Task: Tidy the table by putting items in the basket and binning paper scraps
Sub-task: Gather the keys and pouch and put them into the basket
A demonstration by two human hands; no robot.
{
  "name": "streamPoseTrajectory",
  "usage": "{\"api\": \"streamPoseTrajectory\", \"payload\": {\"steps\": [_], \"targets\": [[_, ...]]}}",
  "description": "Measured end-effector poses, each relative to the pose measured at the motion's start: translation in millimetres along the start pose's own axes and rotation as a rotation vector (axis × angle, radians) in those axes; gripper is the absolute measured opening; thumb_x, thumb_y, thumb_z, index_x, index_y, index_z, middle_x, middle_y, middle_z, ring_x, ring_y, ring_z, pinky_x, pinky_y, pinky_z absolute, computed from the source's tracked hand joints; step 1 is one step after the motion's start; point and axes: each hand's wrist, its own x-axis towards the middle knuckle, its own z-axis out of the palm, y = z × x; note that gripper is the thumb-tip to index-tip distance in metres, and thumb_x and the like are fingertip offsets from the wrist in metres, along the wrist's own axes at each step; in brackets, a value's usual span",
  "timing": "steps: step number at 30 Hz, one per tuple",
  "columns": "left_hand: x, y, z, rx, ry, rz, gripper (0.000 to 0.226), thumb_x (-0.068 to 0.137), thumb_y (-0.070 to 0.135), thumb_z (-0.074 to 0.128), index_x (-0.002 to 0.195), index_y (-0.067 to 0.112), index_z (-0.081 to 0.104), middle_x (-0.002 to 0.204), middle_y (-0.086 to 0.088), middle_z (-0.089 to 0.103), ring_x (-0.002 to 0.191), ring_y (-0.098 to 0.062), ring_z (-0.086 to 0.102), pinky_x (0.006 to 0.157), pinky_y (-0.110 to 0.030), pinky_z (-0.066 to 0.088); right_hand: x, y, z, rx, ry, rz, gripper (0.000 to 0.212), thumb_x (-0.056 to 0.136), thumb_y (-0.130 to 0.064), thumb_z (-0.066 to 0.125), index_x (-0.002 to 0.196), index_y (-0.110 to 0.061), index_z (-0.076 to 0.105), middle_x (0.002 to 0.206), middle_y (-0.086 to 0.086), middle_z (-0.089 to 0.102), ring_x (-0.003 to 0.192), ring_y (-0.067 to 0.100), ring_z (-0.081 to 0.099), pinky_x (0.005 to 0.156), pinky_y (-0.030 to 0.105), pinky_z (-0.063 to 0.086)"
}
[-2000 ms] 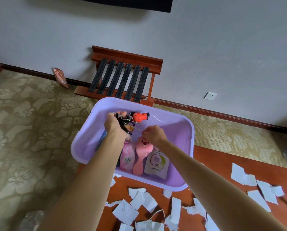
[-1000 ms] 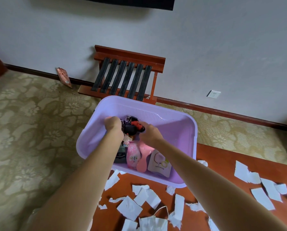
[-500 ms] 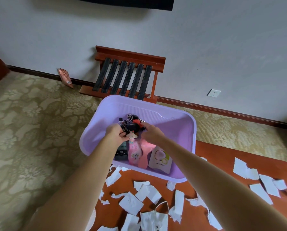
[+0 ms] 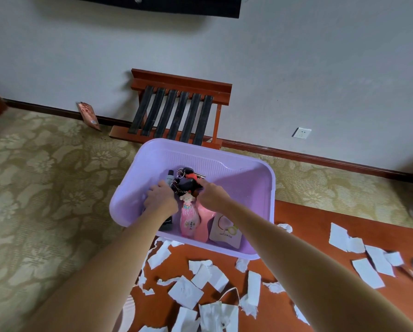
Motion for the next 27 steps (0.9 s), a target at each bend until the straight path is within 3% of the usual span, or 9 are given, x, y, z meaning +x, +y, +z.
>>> {"api": "streamPoseTrajectory", "payload": {"steps": [5,10,12,16,18,19,22,25,27], "targets": [[-2,-2,-3,-0.018,0.046,0.009,0.054,0.087,0.007,0.056,0.132,0.000,0.027,0.139,-0.024,0.031,0.130,-0.039,0.036,0.105,-0.041,0.036,0,-2,0,0.009,-0.014,0.003,0.053,0.092,-0.009,0.039,0.144,-0.018,0.031,0.126,0.020,0.056,0.113,0.039,0.054,0.093,0.042,0.048],[-13,5,-16,-0.108,0.112,0.039,0.052,0.089,0.009,0.055,0.133,-0.001,0.029,0.134,-0.024,0.036,0.124,-0.040,0.041,0.096,-0.041,0.041,-17,-3,-15,0.097,0.089,0.021,0.044,0.090,-0.003,0.041,0.133,-0.007,0.045,0.125,0.021,0.057,0.111,0.037,0.056,0.079,0.038,0.047],[-21,12,-26,-0.171,0.143,0.057,0.044,0.089,0.009,0.053,0.129,-0.002,0.036,0.130,-0.025,0.040,0.118,-0.042,0.045,0.091,-0.043,0.043,-29,-3,-26,0.163,0.157,0.013,0.045,0.089,0.000,0.040,0.133,-0.005,0.046,0.132,0.019,0.054,0.114,0.034,0.056,0.086,0.036,0.047],[-60,39,-50,-0.319,0.274,0.173,0.017,0.087,0.008,0.049,0.086,-0.008,0.056,0.099,-0.032,0.059,0.090,-0.045,0.058,0.077,-0.047,0.049,-76,4,-54,0.312,0.310,-0.049,0.044,0.090,0.001,0.040,0.133,-0.005,0.049,0.139,0.013,0.051,0.125,0.026,0.051,0.099,0.025,0.039],[-87,56,-58,-0.351,0.340,0.246,0.028,0.087,0.004,0.046,0.059,0.004,0.039,0.067,-0.026,0.051,0.062,-0.034,0.047,0.058,-0.041,0.043,-106,15,-69,0.380,0.427,-0.072,0.041,0.089,0.003,0.040,0.127,-0.003,0.055,0.134,0.012,0.056,0.118,0.023,0.055,0.095,0.022,0.040],[-103,67,-60,-0.378,0.355,0.281,0.031,0.087,0.002,0.044,0.058,0.007,0.035,0.064,-0.027,0.044,0.061,-0.029,0.037,0.052,-0.037,0.036,-124,23,-77,0.404,0.490,-0.073,0.039,0.088,0.003,0.041,0.124,-0.004,0.057,0.130,0.011,0.059,0.112,0.023,0.058,0.089,0.022,0.042],[-154,99,-62,-0.528,0.360,0.368,0.017,0.089,0.003,0.041,0.082,0.004,0.056,0.074,-0.003,0.044,0.079,-0.026,0.043,0.055,-0.030,0.028,-179,52,-96,0.457,0.644,-0.058,0.033,0.088,0.000,0.046,0.116,-0.006,0.062,0.120,0.008,0.065,0.106,0.022,0.061,0.083,0.023,0.046],[-202,138,-44,-0.587,0.315,0.472,0.025,0.093,0.009,0.041,0.104,0.003,0.062,0.098,-0.011,0.064,0.099,-0.031,0.056,0.069,-0.027,0.038,-234,92,-106,0.524,0.750,-0.022,0.026,0.090,-0.002,0.049,0.110,-0.007,0.065,0.114,0.006,0.067,0.103,0.020,0.064,0.088,0.027,0.051],[-235,163,-24,-0.638,0.257,0.535,0.026,0.092,0.011,0.044,0.109,0.006,0.064,0.109,-0.011,0.067,0.103,-0.028,0.061,0.076,-0.026,0.042,-268,124,-106,0.577,0.794,0.029,0.023,0.092,-0.003,0.049,0.108,-0.006,0.066,0.109,0.006,0.068,0.096,0.019,0.065,0.079,0.024,0.052]]}}
